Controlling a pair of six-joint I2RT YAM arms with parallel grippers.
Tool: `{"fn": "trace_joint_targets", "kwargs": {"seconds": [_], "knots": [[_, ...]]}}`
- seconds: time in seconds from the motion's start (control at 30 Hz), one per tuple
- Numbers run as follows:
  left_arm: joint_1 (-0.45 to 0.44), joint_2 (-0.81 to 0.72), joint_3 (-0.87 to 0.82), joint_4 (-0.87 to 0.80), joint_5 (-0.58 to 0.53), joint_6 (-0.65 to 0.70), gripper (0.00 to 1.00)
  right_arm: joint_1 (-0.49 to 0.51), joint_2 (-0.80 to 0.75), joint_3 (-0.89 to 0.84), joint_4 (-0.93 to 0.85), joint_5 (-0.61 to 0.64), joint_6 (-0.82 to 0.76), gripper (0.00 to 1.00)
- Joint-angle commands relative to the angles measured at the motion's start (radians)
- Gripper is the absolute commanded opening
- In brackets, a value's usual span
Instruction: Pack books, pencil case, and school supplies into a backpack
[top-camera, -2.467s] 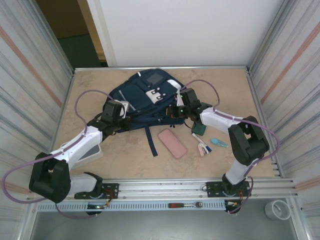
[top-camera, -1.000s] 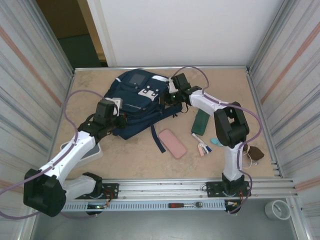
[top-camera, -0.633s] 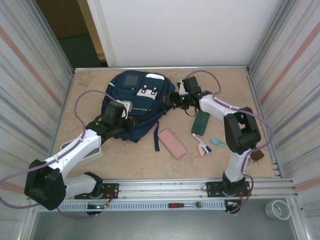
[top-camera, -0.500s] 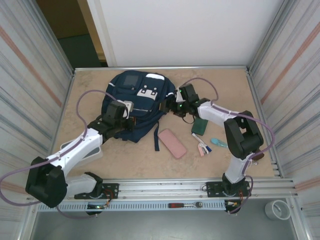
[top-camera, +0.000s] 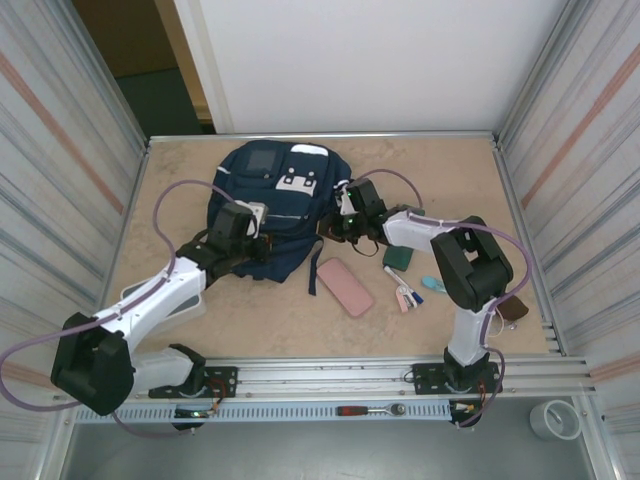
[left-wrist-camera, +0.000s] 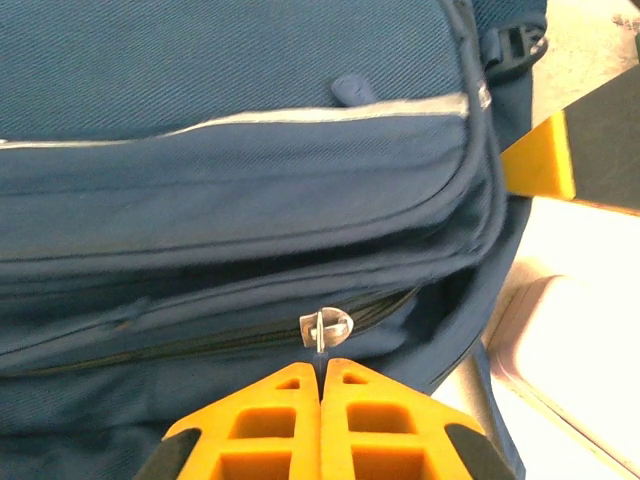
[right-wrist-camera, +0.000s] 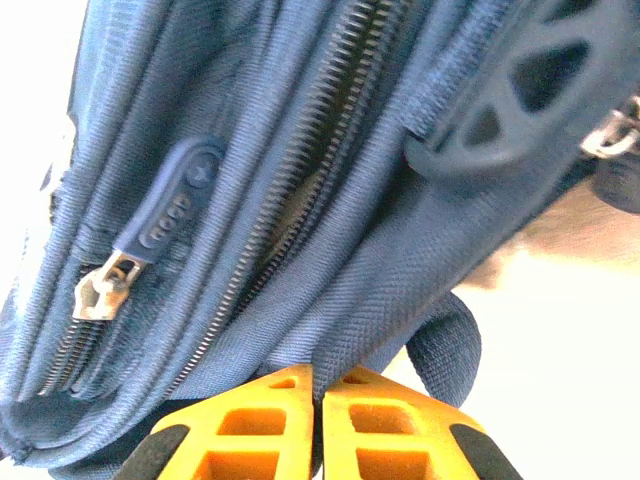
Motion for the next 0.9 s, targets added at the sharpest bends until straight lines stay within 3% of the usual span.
{"fn": "trace_joint_targets", "kwargs": {"seconds": [0.0, 0.2, 0.37, 0.53, 0.87], "knots": [[0.045, -0.039, -0.022, 0.023, -0.039, 0.013, 0.0, -0.067, -0.055, -0.021, -0.032, 0.029, -0.049, 0.03], [0.11, -0.034, -0.044, 0.01, -0.066, 0.028, 0.0, -0.132, -0.074, 0.019, -0.113, -0.017, -0.132, 0.01], [0.114, -0.019, -0.048, 0.001, -0.09, 0.035, 0.0, -0.133, -0.047, 0.079, -0.152, -0.068, -0.171, 0.0], [0.115, -0.032, -0.054, -0.002, -0.039, 0.021, 0.0, -0.117, 0.029, 0.193, -0.241, -0.086, -0.241, 0.04], [-0.077, -0.042, -0.026, 0.021, -0.032, -0.046, 0.0, -0.082, 0.165, 0.429, -0.354, -0.044, -0.278, 0.15]]}}
